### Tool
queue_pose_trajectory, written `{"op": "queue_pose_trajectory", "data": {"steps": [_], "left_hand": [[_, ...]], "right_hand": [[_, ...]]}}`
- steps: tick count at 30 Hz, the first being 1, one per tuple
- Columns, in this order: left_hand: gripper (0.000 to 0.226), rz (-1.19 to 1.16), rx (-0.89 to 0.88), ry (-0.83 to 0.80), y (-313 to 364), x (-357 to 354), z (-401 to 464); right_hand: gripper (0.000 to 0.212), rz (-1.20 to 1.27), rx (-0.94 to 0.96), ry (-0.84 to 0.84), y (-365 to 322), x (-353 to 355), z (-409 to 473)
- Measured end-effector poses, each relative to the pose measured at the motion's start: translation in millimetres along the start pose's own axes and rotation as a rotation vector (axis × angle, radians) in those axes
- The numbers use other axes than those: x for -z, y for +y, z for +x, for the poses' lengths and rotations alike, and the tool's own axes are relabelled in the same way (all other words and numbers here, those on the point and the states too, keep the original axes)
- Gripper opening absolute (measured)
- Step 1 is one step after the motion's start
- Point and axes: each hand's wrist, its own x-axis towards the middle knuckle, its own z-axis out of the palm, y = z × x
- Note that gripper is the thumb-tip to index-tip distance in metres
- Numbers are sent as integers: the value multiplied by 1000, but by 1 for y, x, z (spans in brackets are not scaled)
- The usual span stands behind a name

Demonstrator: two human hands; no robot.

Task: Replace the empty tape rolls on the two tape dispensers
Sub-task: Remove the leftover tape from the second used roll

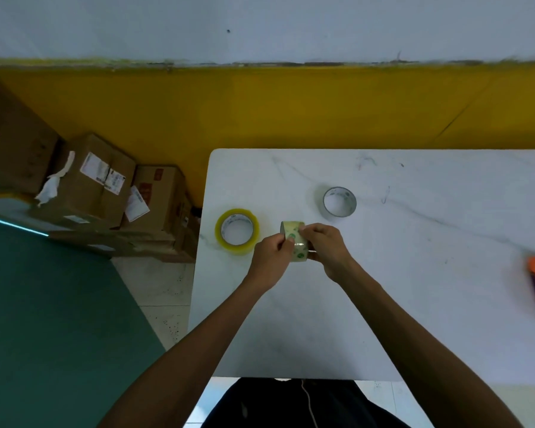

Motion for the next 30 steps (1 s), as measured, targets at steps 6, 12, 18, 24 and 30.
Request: {"op": "queue_pose_trajectory", "data": {"steps": [6, 12, 18, 24, 30], "left_hand": [[29, 271, -130, 33, -14, -11, 11], [26, 683, -364, 93, -30, -23, 21], [17, 923, -407, -27, -48, -31, 29], [26, 873, -500, 33, -56, -34, 25], [31, 904, -547, 229, -46, -2, 32]], "right_hand": [[20, -201, -54, 105, 17, 3, 23], [36, -239, -155, 97, 33, 5, 32], [41, -225, -170, 106, 42, 1, 31], [40, -232, -155, 105, 45, 4, 30], [33, -201, -145, 127, 52, 10, 31]]}}
